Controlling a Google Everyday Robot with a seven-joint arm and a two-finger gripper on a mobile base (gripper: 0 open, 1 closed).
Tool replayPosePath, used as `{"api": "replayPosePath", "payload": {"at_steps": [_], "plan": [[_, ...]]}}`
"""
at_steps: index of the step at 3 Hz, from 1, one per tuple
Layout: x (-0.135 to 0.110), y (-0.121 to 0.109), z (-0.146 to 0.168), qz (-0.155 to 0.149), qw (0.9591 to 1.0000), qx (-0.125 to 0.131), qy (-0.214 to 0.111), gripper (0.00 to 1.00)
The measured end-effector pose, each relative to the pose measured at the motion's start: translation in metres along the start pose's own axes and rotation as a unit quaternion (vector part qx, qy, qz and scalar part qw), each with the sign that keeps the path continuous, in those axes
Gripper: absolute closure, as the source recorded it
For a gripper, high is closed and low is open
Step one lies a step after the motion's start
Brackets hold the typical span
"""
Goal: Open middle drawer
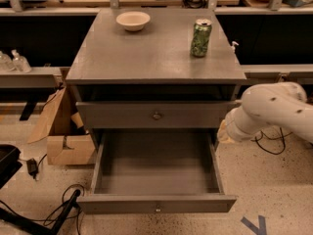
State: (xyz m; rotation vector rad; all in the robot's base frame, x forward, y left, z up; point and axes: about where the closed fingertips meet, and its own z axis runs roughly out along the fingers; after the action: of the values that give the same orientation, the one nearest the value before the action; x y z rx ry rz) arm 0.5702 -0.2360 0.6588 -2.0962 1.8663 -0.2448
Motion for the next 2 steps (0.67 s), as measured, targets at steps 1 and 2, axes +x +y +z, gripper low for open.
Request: {"api": "replayPosePath", "payload": {"at_steps": [1,2], "plan": [[0.016,-0.011,-0.074,0.012,0.9974,0.071,-0.007,1.0],[0.032,-0.01,-0.124,0.029,0.9895,0.14,-0.024,1.0]]}}
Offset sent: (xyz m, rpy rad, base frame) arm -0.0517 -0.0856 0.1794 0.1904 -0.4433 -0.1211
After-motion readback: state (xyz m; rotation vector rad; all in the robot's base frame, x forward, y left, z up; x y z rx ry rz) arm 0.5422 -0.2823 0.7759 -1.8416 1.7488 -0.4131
